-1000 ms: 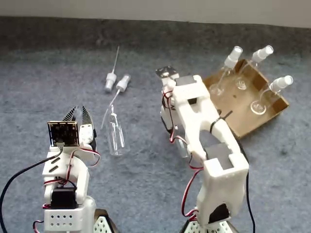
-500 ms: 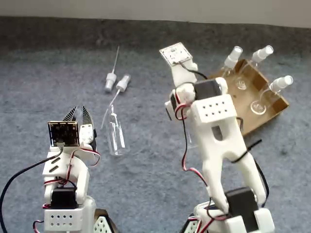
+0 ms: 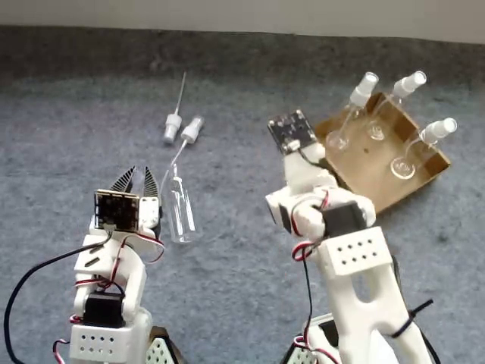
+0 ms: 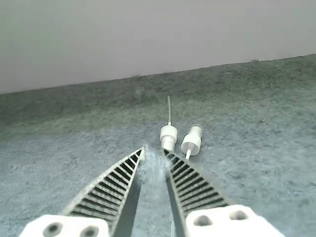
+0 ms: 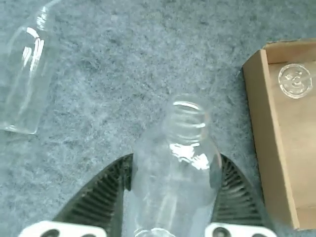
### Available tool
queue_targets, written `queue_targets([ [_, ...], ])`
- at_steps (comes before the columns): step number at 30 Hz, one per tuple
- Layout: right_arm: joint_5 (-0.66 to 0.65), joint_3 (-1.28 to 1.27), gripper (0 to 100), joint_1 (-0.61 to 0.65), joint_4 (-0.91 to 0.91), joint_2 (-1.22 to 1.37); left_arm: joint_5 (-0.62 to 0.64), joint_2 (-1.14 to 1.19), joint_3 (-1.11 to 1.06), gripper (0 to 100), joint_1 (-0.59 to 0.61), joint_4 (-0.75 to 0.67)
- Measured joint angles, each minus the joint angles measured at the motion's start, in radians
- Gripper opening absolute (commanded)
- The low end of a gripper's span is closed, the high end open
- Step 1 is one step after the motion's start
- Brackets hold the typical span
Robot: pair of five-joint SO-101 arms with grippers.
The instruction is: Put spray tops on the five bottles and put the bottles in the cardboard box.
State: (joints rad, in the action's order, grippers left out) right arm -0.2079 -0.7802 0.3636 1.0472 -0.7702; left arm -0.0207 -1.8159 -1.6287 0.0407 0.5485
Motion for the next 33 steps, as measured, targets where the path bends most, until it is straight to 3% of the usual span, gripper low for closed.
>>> queue_targets([
  [8, 0.012, -0.244, 13.9, 0.000, -0.219, -0.143, -0.112, -0.002, -0.041, 1, -0.040, -0.002],
  [12, 0.101, -0.315, 13.9, 0.002, -0.315, -0.183, -0.112, 0.000, -0.041, 1, -0.137, -0.002],
  [16, 0.160, -0.382, 13.9, -0.025, -0.402, -0.215, -0.130, 0.000, -0.041, 1, -0.146, 0.003],
  [26, 0.204, -0.618, 13.9, -0.064, -0.695, -0.319, -0.250, -0.002, 0.163, 1, -0.146, 0.331],
  [33, 0.206, -0.726, 13.9, -0.064, -0.778, -0.439, -0.288, -0.005, 0.299, 1, -0.124, 0.384],
])
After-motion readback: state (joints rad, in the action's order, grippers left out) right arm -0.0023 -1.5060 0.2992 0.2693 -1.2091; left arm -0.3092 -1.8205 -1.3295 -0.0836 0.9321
